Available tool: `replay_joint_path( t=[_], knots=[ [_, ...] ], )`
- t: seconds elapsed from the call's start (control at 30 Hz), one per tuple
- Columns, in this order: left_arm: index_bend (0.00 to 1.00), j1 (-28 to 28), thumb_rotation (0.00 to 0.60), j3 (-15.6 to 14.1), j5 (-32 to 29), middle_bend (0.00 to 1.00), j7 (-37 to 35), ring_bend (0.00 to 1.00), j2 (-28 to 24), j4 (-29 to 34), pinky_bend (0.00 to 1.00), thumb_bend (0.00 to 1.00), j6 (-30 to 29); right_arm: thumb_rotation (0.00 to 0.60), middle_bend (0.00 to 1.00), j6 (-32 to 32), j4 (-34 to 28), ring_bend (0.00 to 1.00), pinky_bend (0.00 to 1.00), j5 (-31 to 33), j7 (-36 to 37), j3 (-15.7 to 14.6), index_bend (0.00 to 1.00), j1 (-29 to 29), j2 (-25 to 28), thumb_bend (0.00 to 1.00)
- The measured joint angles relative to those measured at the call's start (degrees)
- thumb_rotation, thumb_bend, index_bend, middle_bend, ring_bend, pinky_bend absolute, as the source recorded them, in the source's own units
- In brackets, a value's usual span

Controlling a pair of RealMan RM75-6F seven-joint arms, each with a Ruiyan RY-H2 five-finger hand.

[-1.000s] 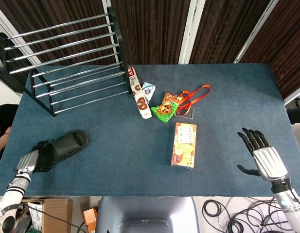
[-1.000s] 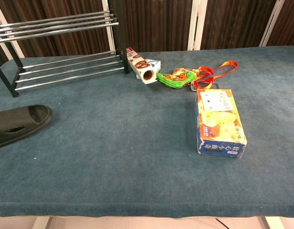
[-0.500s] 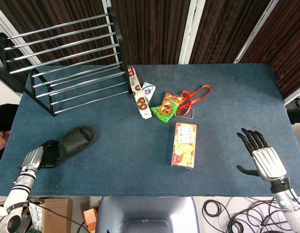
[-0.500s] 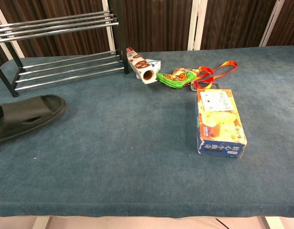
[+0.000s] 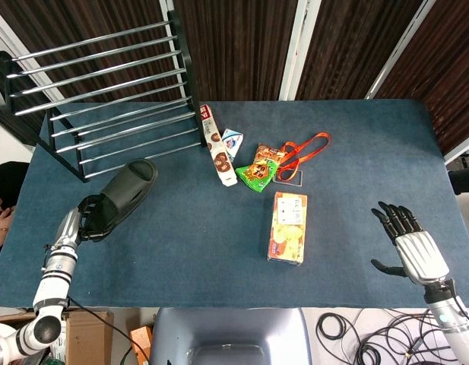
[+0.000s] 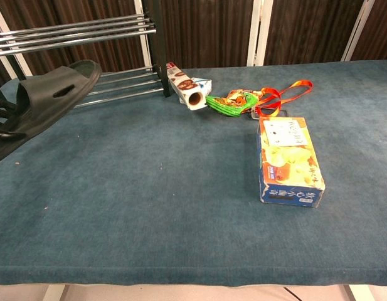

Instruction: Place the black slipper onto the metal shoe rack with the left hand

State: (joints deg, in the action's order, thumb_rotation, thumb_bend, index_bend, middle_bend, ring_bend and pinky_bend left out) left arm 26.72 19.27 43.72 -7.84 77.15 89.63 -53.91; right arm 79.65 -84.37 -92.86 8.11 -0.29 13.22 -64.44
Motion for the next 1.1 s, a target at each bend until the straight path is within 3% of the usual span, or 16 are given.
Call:
replay_joint_path(
  t=[0.23,0.47,0.73,1.1],
  knots=[
    [0.54,9.31,0.6,2.98,-20.34,0.76,11.59,0.82,3.25,-2.15,1.0,0.33,-0.74,0.6,0.0,-0.02,-0.12,0.0,0.06,0.09,0.18,0.11,0.0,-0.08,0.26,0.08],
    [0.54,19.57,0.6,7.68,-34.27,0.77,21.83,0.82,10.62,-15.48,1.0,0.33,-2.99,0.6,0.0,-0.55,-0.22,0.0,0.06,0.31,0.88,0.07,0.0,-0.07,0.82,0.08],
    [0.53,25.62,0.6,13.43,-39.13,0.78,25.67,0.83,15.51,-26.49,1.0,0.33,-3.25,0.6,0.0,-0.5,-0.63,0.0,0.06,0.26,1.51,0.07,0.0,-0.18,1.43,0.08],
    [0.49,30.15,0.6,19.16,-43.58,0.78,27.82,0.83,20.52,-43.72,1.0,0.33,4.01,0.6,0.0,-0.4,-0.51,0.0,0.06,0.94,3.6,0.34,0.0,-0.6,2.34,0.08]
  ],
)
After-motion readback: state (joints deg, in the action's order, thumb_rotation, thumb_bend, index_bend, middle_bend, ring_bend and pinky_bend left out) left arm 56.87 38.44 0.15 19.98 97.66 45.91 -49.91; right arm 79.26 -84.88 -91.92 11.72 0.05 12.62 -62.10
